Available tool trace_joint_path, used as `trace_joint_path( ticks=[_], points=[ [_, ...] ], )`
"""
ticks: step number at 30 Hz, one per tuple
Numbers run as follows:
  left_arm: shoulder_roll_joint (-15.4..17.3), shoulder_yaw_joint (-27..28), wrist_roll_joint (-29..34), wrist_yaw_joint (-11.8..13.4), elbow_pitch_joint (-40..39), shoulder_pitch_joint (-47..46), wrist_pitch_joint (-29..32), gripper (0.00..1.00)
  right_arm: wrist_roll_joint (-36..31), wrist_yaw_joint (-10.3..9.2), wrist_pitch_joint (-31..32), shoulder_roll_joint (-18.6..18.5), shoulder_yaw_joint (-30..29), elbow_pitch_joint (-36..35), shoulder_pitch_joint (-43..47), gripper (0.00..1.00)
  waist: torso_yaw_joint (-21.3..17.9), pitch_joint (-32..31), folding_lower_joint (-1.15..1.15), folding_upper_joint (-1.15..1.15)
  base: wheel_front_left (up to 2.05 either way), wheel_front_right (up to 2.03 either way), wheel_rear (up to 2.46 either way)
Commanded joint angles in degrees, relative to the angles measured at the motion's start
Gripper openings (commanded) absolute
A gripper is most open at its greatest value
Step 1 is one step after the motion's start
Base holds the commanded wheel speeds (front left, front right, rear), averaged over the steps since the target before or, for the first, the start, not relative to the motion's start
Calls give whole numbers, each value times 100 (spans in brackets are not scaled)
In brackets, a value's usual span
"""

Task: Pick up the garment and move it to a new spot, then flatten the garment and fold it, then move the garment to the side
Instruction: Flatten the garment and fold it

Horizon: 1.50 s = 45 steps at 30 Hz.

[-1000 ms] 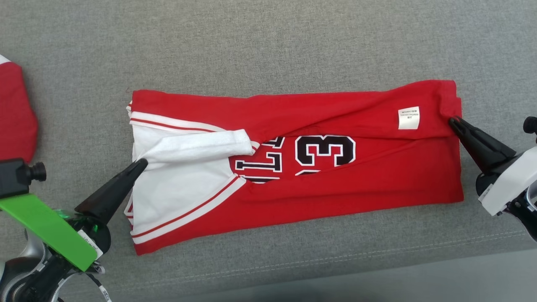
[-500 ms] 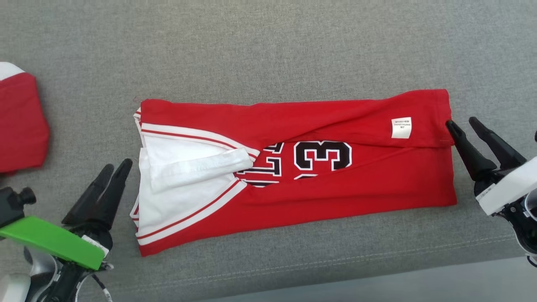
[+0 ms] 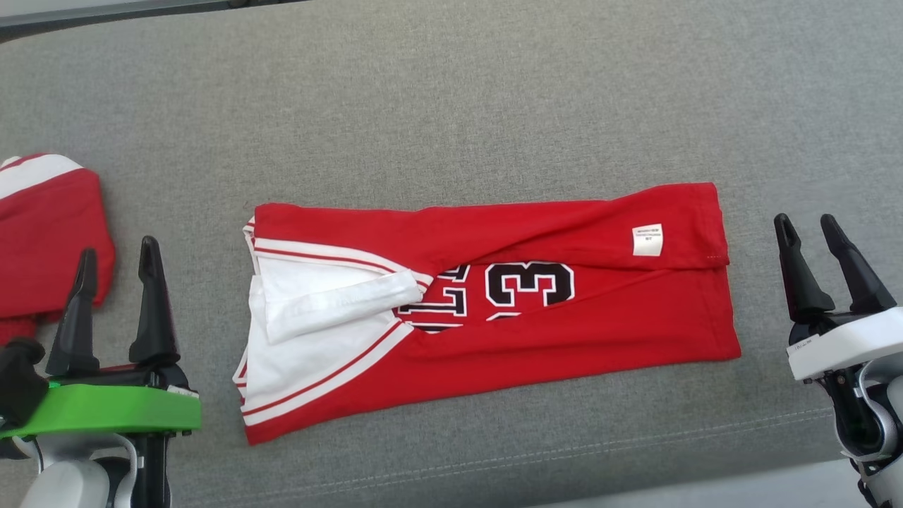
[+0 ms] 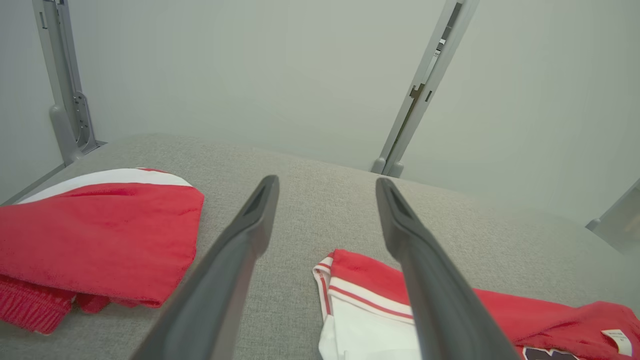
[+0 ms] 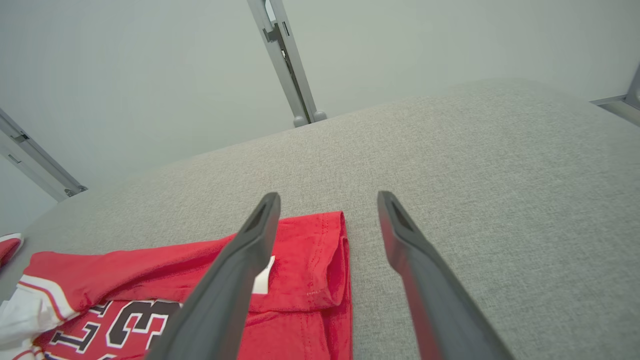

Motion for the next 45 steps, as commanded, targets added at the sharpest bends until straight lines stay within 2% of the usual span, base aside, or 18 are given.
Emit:
trace_joint_path(
  ticks=[1,7,11,15,20,25,45],
  points=[
    [-10,-27,193,137,-5,2,-60,100,-258,-1,-12,119,-180,13,100,100,-28,-249,0,0,0,0,0],
    [-80,-226,887,601,4,251,-201,100,-1258,-1,-12,810,-786,-75,421,100,-13,-652,0,0,0,0,0],
    [-130,-360,1179,700,138,430,-258,100,-1847,-1,-12,1202,-996,-231,653,100,-11,-890,0,0,0,0,0],
    [-172,-461,1391,565,404,562,-316,100,-2322,-1,-3,1524,-1071,-350,930,100,22,-1128,0,0,0,0,0],
    [-204,-580,1528,278,750,637,-342,100,-2633,-1,29,1696,-1066,-359,1177,100,36,-1357,0,0,0,0,0],
    [-352,-428,1689,101,974,664,-344,100,-2880,-1,60,1818,-1080,-384,1370,100,25,-1519,0,0,0,0,0],
    [-909,118,2224,-390,1157,688,-342,100,-2970,-1,149,1906,-1163,-484,1432,100,128,-1446,0,0,0,0,0]
  ],
)
